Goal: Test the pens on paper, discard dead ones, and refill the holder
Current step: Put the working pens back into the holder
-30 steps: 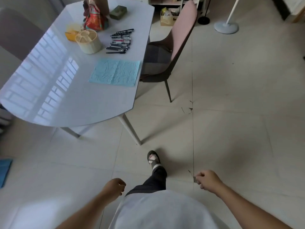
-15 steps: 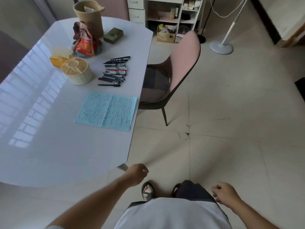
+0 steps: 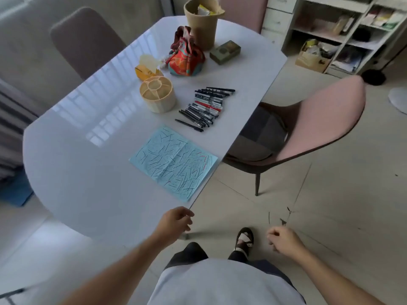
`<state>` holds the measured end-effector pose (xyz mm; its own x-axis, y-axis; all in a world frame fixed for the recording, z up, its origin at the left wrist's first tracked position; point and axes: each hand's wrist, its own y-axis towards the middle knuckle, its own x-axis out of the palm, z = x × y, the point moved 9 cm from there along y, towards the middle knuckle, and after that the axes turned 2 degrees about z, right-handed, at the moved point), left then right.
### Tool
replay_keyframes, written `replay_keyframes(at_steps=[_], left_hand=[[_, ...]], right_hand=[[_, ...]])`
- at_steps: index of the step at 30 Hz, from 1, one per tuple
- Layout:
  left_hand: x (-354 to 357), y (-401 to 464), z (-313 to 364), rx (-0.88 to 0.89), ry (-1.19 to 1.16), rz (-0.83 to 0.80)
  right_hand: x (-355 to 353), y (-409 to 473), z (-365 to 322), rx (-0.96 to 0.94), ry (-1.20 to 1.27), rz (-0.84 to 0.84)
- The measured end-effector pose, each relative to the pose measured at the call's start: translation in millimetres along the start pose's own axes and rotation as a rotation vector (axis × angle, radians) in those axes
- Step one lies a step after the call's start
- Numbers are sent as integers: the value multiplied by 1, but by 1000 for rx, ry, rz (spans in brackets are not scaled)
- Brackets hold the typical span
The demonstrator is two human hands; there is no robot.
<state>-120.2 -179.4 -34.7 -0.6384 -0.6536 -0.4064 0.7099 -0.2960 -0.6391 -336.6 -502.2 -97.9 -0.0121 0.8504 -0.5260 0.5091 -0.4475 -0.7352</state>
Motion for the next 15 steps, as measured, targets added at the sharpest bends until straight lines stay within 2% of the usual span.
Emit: replay_keyframes(at_steps=[7, 15], left_hand=[[-39, 27, 5, -74, -256, 206], [-135, 96, 60, -39, -395, 348]], right_hand=[[-48, 67, -144, -230, -45, -23], [-47, 104, -281, -386, -142, -23]])
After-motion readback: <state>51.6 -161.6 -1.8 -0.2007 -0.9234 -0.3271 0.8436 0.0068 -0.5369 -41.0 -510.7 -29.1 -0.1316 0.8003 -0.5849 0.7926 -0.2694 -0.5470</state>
